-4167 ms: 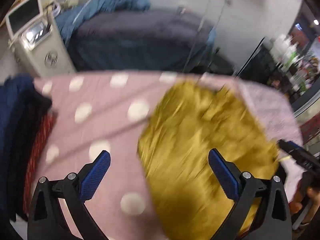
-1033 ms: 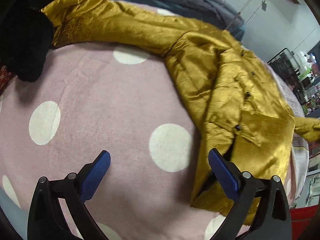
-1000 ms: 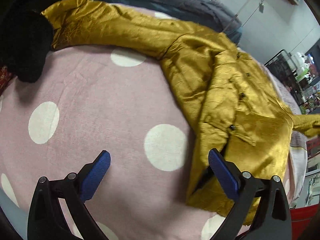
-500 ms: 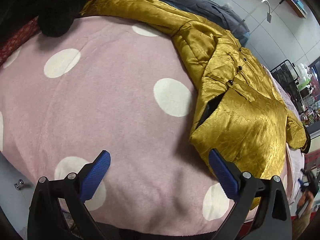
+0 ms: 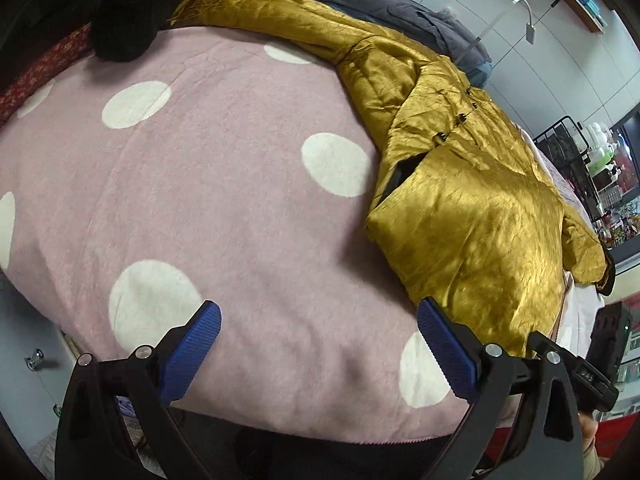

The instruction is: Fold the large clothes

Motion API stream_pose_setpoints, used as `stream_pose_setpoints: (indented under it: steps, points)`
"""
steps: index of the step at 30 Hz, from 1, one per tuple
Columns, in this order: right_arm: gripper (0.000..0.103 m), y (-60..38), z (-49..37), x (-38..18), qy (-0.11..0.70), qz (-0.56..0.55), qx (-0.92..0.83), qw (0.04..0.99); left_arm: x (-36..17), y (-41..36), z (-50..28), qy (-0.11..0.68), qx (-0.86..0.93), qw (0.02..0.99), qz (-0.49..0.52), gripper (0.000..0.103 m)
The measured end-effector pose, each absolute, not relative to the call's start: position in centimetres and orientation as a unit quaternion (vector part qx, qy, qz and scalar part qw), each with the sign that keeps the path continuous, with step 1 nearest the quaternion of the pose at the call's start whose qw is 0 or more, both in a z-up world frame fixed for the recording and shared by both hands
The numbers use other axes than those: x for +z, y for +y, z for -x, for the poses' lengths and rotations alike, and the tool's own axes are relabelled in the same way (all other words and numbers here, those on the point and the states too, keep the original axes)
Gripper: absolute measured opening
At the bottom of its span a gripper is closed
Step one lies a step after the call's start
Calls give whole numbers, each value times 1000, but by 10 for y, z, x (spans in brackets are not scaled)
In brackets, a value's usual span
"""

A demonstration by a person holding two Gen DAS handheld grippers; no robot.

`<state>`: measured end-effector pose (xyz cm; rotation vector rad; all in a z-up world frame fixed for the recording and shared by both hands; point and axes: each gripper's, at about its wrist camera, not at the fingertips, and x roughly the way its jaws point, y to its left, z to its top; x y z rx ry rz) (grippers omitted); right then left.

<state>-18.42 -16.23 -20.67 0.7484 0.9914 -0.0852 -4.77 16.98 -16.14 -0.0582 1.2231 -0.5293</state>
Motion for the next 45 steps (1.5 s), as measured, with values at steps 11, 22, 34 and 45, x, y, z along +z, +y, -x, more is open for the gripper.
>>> stream_pose_setpoints:
  steps: [11, 22, 34, 45]
  points:
    - [8, -231, 238, -109, 309, -403, -25, 861, -162, 170, 40, 557, -237, 795, 35, 97]
    - [8, -341, 315, -128, 299, -456, -199, 814, -174, 94, 51, 566, -304, 766, 17, 97]
    - [8, -319, 317, -145, 338, -423, -219, 811, -182, -5, 64, 547, -350, 760, -24, 39]
    - [9, -338, 347, -94, 233, -512, -46, 825, -30, 130, 36, 441, -356, 822, 57, 12]
